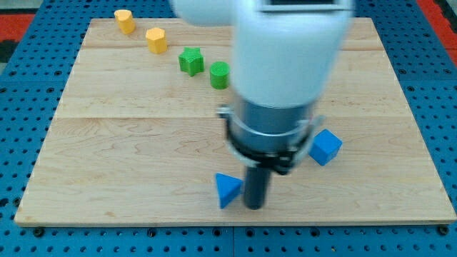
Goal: Push the blue cube along with red circle to the red star
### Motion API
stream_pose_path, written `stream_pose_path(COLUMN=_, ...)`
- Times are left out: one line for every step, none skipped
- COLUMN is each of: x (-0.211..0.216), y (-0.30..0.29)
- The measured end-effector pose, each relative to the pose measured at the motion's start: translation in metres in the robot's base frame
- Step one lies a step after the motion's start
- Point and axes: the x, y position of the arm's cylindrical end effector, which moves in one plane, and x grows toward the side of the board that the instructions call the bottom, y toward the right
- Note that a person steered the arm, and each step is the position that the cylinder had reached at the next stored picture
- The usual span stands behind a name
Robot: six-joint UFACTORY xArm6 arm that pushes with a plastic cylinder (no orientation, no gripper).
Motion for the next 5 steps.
stream_pose_path(x=-0.022, y=0.037)
stream_pose_path(x=-0.066, y=0.151)
stream_pose_path(x=-0.076, y=0.224)
stream_pose_path(x=-0.103, y=0.218)
stream_pose_path(x=-0.114, y=0.174)
